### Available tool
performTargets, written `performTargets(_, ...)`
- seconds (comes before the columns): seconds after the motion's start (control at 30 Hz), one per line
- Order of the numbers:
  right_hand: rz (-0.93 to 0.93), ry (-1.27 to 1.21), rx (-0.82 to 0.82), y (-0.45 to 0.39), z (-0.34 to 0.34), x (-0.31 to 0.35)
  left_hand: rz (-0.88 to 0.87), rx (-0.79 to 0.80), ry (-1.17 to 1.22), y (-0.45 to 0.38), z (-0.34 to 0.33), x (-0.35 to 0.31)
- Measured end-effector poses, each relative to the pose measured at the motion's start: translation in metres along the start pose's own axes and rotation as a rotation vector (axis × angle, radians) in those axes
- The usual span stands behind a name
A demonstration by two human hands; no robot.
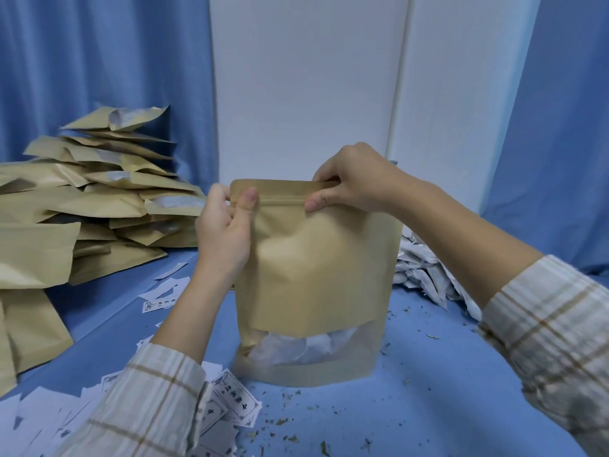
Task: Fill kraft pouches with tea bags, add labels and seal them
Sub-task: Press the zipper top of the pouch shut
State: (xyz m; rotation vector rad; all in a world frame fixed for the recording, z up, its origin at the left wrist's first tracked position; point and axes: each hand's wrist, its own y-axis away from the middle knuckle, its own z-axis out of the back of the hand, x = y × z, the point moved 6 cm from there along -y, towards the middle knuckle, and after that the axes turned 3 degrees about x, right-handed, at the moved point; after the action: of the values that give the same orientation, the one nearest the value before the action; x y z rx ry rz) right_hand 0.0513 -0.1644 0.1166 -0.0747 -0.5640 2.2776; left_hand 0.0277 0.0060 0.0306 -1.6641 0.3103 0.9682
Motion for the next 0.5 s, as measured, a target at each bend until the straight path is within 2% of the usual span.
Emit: performTargets(0.5, -0.014, 0.094, -0.066, 0.013, 0.005, -0.022, -0.039, -0.035, -0.033, -0.015, 0.028, 0.018)
